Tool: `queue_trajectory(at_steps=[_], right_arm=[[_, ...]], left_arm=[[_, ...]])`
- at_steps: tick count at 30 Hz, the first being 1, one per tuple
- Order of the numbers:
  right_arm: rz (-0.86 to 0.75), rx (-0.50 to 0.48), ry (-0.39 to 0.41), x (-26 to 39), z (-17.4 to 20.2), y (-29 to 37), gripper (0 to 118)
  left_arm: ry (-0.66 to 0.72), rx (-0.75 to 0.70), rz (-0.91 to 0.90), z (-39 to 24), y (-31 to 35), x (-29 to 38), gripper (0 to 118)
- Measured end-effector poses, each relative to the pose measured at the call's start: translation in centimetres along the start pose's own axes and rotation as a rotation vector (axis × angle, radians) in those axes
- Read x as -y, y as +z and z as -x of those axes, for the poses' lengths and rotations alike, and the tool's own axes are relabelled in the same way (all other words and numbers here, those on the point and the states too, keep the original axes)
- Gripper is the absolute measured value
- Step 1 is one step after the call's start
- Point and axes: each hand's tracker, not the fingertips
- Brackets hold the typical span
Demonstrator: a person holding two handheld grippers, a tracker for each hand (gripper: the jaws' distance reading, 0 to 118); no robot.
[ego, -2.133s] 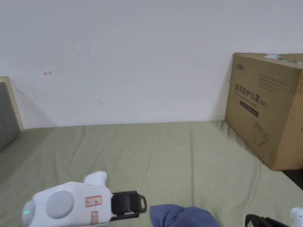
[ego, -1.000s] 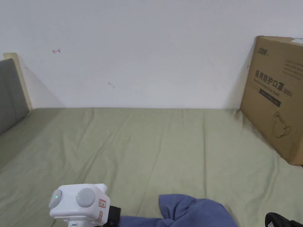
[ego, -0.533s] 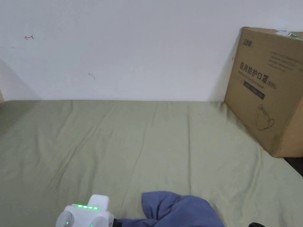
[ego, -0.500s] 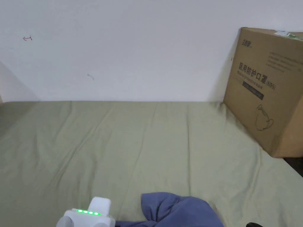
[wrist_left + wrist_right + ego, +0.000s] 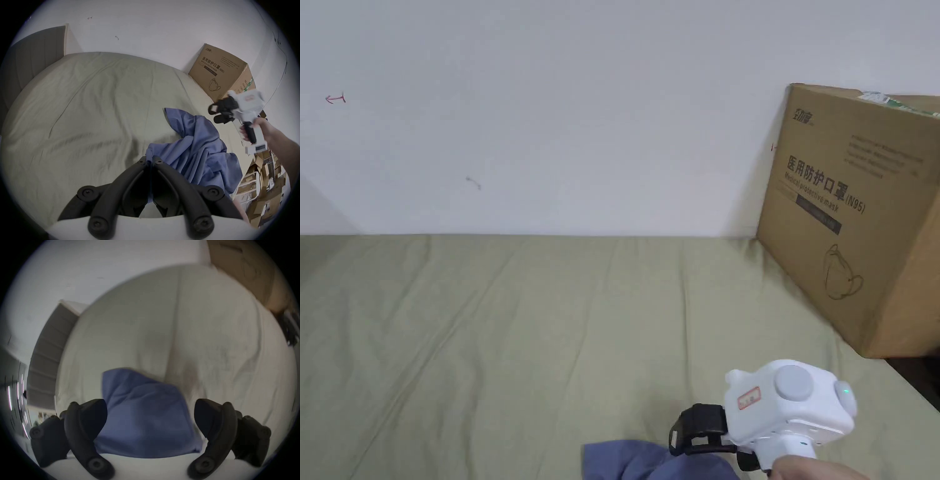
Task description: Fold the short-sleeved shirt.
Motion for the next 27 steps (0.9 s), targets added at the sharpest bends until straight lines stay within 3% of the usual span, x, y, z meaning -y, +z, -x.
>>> queue_trajectory(at_steps=[2,4,6,7,9,10,11,12,13,15,16,19,22,24,27], right_arm=[[-0.002,0.105,-0.035,-0.9,-0.7,-2.1,110],[0.042,0.155,-0.006,-1.1,-0.7,-3.8,109],[0.103,0.202,0.090,-0.5,0.1,-5.2,105],[0.109,0.246,0.176,-0.2,0.9,-5.1,97],[0.100,0.298,0.312,0.5,2.5,-4.6,93],[0.079,0.297,0.339,0.7,2.9,-3.9,77],[0.050,0.271,0.357,1.0,3.4,-2.9,43],[0.049,0.243,0.381,1.3,3.6,-2.2,1],[0.039,0.216,0.379,2.3,4.2,-1.1,1],[0.003,0.072,0.394,3.5,4.6,1.4,1],[-0.060,0.066,0.392,4.0,4.8,2.9,1],[-0.293,0.032,0.317,5.1,4.3,9.8,1],[-0.460,-0.048,0.183,6.7,3.3,17.7,1],[-0.540,-0.064,0.140,7.3,2.8,21.8,1],[-0.623,-0.003,0.181,6.7,2.8,27.7,1]], left_arm=[[0.000,-0.015,0.011,0.4,-0.1,0.1,3],[0.012,-0.016,0.033,0.7,-0.3,0.8,3],[0.034,-0.012,0.046,1.2,-0.6,1.2,3],[0.037,-0.012,0.052,1.5,-0.7,1.2,3],[0.032,-0.038,0.068,1.6,-0.9,2.0,3],[0.034,-0.045,0.073,1.8,-1.0,2.0,3],[0.047,-0.047,0.077,2.1,-1.0,2.0,3],[0.066,-0.038,0.078,2.3,-0.8,2.4,3],[0.085,-0.029,0.072,2.6,-0.7,2.3,3],[0.110,-0.031,0.058,3.0,-0.1,1.7,3],[0.125,-0.037,0.039,3.0,0.6,1.6,3],[0.112,-0.021,-0.086,3.4,4.0,-1.7,3],[0.021,-0.056,-0.215,3.3,8.8,-6.3,3],[-0.012,-0.063,-0.278,3.1,11.7,-9.1,3],[-0.050,-0.069,-0.375,2.7,15.8,-13.2,3]])
